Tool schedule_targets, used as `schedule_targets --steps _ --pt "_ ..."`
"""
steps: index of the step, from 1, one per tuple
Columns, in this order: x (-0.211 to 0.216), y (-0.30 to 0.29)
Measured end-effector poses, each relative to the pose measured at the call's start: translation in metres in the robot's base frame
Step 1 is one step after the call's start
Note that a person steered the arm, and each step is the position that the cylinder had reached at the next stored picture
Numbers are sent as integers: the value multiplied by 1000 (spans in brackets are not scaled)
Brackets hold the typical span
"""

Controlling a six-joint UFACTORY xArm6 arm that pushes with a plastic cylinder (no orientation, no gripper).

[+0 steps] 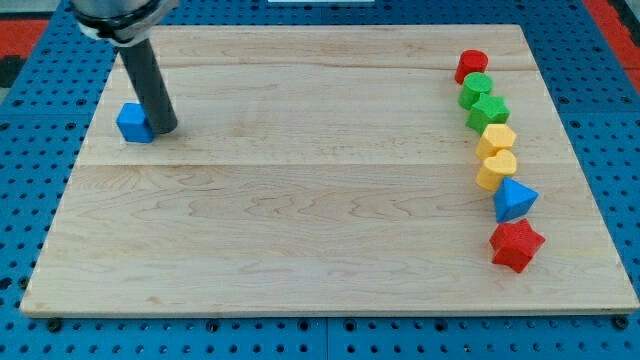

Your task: Move the red circle above blue cube

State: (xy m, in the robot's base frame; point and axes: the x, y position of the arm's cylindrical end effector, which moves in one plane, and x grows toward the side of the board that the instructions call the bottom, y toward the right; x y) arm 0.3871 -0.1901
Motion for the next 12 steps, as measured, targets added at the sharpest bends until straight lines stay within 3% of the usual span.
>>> schedule_targets --steps 1,3,4,6,8,11,12 --pt "-22 83" --pt "-130 195" --pt "-143 225" --pt "-143 226" --pt "-162 321" --pt "-167 534" --pt "-147 494"
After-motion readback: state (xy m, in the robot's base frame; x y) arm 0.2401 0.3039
